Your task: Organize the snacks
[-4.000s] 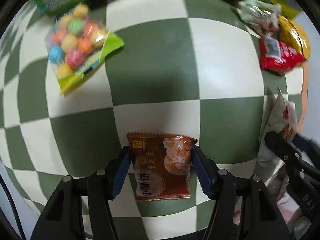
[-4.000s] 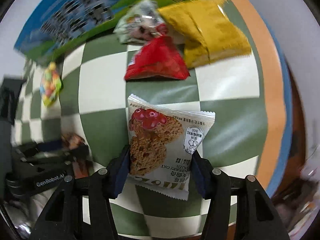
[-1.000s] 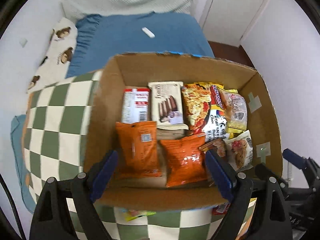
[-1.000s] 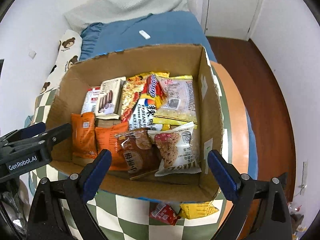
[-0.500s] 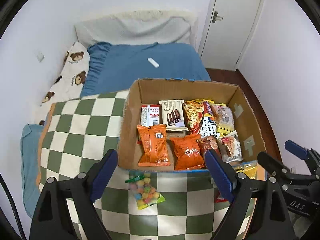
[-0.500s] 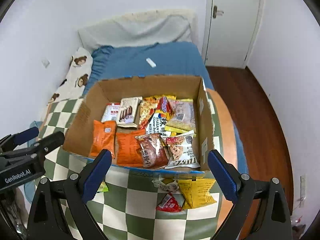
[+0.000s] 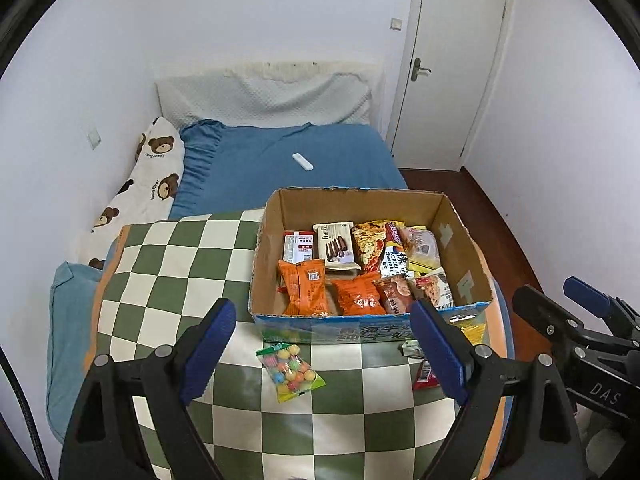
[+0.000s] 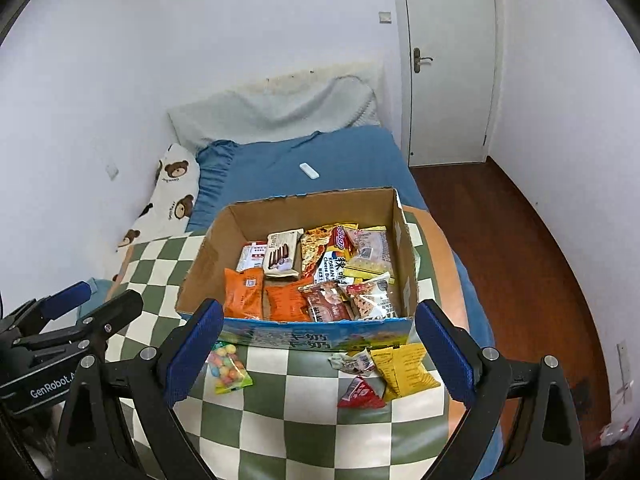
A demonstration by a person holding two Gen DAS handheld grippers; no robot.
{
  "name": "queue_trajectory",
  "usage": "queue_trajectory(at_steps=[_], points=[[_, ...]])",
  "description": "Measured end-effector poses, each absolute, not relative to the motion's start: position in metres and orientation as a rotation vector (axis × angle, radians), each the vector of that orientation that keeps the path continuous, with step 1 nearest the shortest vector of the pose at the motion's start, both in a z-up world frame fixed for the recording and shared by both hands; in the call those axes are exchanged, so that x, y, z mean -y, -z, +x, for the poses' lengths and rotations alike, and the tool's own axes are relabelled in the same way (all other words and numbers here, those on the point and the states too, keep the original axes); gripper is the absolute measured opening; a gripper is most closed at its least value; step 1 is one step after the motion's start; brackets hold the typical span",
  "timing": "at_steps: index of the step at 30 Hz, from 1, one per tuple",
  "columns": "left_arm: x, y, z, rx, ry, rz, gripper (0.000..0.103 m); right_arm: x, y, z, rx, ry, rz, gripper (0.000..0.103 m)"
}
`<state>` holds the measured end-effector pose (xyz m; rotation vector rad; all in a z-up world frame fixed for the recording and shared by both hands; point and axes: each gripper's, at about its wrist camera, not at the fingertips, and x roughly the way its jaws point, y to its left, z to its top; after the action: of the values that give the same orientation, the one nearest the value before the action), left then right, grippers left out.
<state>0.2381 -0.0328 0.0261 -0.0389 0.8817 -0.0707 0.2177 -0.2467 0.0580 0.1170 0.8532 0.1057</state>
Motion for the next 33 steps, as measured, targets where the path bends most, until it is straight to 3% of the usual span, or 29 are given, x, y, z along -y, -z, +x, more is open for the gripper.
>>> queue_trajectory(at_steps=[5, 8, 16, 20, 29, 30, 33], points=[[0.027, -0.017, 0.236, -0.9, 0.051, -0.049, 0.089, 0.252, -0.051, 0.213, -0.869, -0.108, 0.141, 0.099], [0.02, 0.012, 0.234, -0.964, 0.023, -0.054, 0.089, 0.254, -0.018, 0.211, -0.947, -0.101, 0.141, 0.099], [0.003, 0.16, 0.218, -1.286, -0.074, -0.035, 0.089, 0.252, 0.172, 0.19, -1.36, -0.038, 0.102, 0.099], [-0.006, 0.209, 0.212, -1.42, -0.108, -0.073, 0.089, 0.247, 0.242, 0.185, -1.447, -0.022, 0.071, 0.103], [-0.013, 0.214, 0.228, -1.423, -0.136, -0.068, 0.089, 0.244, 0.261, 0.186, -1.469, -0.04, 0.025, 0.103], [-0.014, 0.212, 0.233, -1.427, -0.134, -0.091, 0.089, 0.245, 0.256, 0.187, -1.486, -0.06, 0.02, 0.102], [-0.015, 0.206, 0.248, -1.426, -0.128, -0.159, 0.089, 0.254, 0.22, 0.183, -1.41, -0.074, 0.056, 0.072]])
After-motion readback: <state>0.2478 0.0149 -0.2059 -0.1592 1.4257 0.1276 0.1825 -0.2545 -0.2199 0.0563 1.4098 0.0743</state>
